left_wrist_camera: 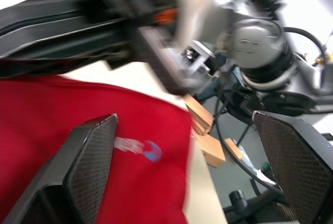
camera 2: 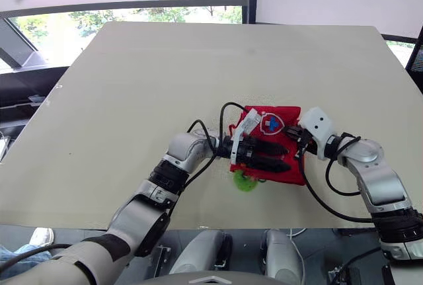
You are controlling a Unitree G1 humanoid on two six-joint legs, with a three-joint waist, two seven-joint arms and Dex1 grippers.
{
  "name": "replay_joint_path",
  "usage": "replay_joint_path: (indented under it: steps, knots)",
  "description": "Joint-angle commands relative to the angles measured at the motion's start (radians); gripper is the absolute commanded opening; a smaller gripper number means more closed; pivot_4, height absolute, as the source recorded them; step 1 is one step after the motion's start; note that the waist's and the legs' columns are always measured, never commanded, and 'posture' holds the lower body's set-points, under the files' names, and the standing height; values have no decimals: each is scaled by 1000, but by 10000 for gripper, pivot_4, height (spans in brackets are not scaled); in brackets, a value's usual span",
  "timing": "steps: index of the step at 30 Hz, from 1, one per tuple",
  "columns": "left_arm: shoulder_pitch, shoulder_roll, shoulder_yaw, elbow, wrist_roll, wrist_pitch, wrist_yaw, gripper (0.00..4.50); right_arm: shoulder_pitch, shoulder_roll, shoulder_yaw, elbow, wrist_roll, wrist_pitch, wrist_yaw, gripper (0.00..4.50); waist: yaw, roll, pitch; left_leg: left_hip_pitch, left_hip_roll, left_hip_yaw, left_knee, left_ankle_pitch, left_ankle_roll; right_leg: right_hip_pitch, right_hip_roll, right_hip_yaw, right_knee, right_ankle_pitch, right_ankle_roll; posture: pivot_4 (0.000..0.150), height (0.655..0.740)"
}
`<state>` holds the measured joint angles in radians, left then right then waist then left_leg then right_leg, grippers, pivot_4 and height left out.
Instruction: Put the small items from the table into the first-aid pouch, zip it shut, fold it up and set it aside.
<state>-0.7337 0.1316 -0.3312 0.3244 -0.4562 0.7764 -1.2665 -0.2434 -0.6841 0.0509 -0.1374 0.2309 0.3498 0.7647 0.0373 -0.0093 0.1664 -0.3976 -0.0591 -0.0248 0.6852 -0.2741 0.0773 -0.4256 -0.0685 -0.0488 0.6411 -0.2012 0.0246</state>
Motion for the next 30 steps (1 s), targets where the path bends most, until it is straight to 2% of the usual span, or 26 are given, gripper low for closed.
replay_joint_path:
  steps: [1,7,13,19,26,30]
  knots:
    - [20,46,0,-46,-12,-1,-43,44748,49,-33,-20,30,-30,69,-17,0,0,0,0,0,0,0,0,0,0,0,0,0,0,0,0,1500,7395]
    - [33,117,42,-109,-30,-75,-92,44748,96,-47,-40,-27,-9,112,-13,0,3,0,0,0,0,0,0,0,0,0,0,0,0,0,0,1500,7395]
    - [44,192,64,-183,4,-251,-116,44748,118,-39,-46,-79,-3,105,-13,0,3,0,0,0,0,0,0,0,0,0,0,0,0,0,0,1500,7395]
    - [71,301,122,-265,6,-381,-151,44748,190,-71,-137,-204,99,83,68,0,2,0,0,-1,0,0,0,0,0,0,-1,0,-1,0,0,1500,7395]
    - [111,418,190,-344,-12,-406,-166,44748,324,-92,-178,-289,147,99,99,0,0,1,1,-2,1,0,-1,0,0,-2,0,0,-1,0,0,1500,7395]
    - [124,463,211,-388,-27,-394,-159,44748,352,-86,-164,-268,106,53,83,0,2,0,1,-2,1,0,-1,0,1,-2,0,0,-1,0,0,1500,7395]
